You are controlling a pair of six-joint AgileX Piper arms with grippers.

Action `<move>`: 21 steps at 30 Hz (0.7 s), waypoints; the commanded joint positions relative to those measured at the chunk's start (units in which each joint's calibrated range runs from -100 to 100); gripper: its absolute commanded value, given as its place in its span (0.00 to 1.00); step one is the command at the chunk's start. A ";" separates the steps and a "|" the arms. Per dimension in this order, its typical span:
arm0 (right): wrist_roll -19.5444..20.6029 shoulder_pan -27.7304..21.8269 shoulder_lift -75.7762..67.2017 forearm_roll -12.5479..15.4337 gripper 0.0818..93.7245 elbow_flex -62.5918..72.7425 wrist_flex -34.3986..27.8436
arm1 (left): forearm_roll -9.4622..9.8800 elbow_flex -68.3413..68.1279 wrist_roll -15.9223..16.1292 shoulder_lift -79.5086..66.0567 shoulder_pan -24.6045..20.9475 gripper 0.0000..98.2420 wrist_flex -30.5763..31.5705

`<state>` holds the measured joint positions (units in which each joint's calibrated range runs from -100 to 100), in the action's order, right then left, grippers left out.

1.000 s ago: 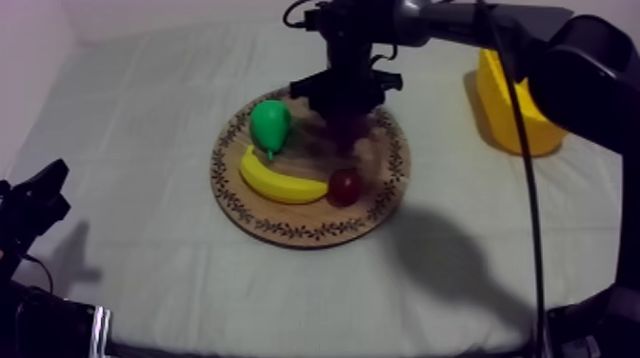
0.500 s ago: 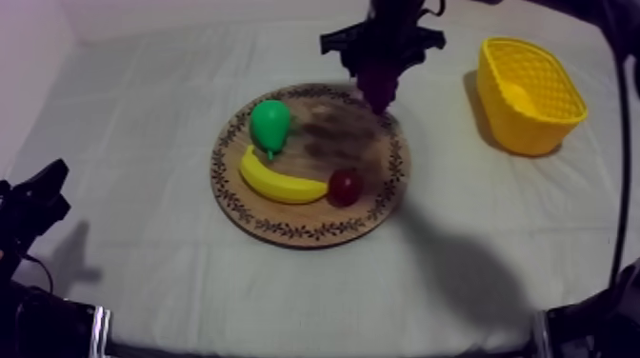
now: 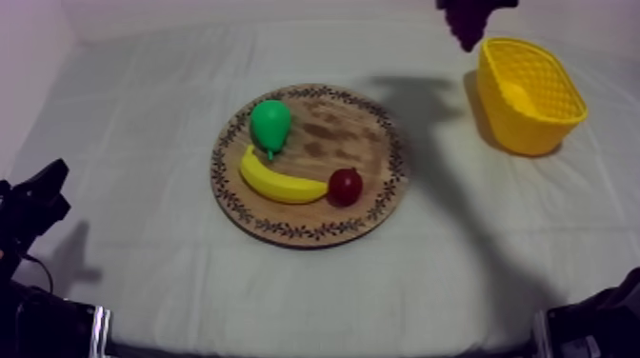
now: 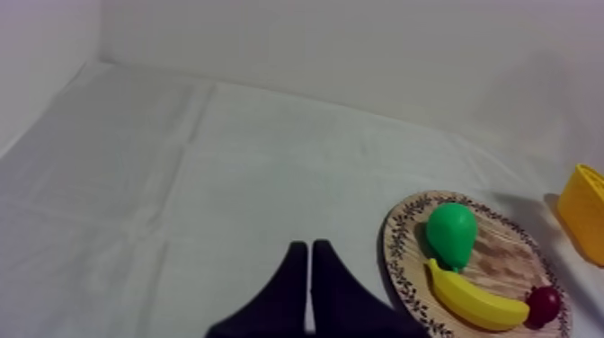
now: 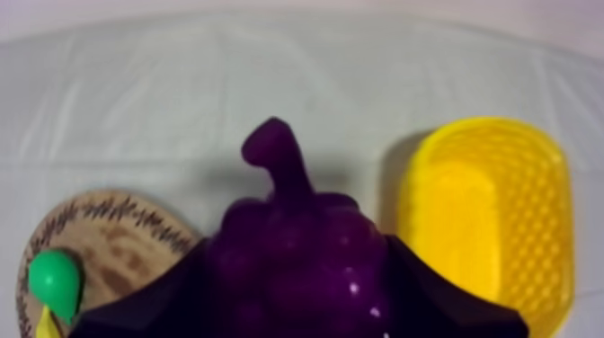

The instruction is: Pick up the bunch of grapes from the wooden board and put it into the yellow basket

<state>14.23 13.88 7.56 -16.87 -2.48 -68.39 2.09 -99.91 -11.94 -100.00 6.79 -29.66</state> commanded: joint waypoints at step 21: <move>-3.86 -12.91 -10.10 -4.96 0.36 -18.81 21.83 | -0.01 0.02 0.00 0.00 -0.02 0.00 0.00</move>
<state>10.11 1.39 -2.60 -21.35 -19.44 -48.97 2.09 -99.91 -11.94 -100.00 6.79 -29.66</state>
